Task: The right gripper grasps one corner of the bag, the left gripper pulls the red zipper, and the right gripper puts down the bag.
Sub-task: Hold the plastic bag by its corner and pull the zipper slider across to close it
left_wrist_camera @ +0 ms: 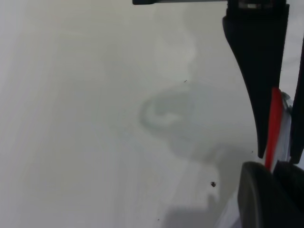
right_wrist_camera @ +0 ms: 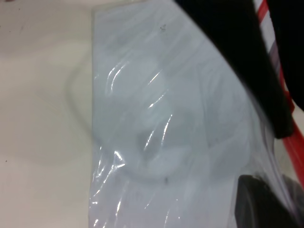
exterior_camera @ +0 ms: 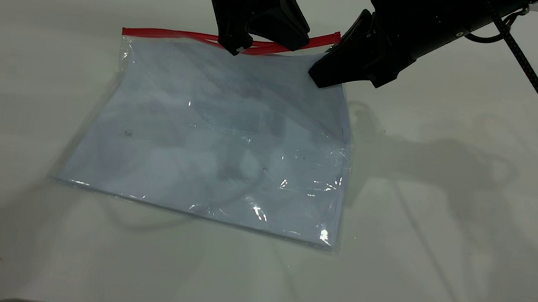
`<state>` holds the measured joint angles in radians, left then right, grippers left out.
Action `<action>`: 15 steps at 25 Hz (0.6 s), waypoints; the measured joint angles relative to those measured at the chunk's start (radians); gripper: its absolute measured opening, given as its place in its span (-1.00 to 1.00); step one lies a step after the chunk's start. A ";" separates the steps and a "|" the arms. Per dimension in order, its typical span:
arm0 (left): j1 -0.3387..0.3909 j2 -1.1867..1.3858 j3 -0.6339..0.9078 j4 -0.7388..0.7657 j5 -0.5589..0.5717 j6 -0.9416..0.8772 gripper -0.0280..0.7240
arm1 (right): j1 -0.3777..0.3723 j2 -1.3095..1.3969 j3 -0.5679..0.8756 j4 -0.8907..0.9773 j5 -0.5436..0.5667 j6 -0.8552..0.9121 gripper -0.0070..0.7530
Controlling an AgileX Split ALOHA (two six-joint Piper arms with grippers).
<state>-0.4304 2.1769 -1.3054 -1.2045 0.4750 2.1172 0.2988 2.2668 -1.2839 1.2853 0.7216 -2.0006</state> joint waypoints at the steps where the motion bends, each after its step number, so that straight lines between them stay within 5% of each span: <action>1: 0.000 0.000 0.000 0.000 -0.001 0.000 -0.81 | 0.000 0.000 0.000 0.001 0.000 0.000 -0.87; 15: 0.000 0.000 0.000 -0.002 -0.071 -0.001 -0.83 | -0.016 0.000 0.000 0.033 -0.016 0.019 -0.87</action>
<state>-0.4304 2.1769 -1.3054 -1.2063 0.4036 2.1160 0.2833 2.2668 -1.2839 1.3186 0.7052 -1.9813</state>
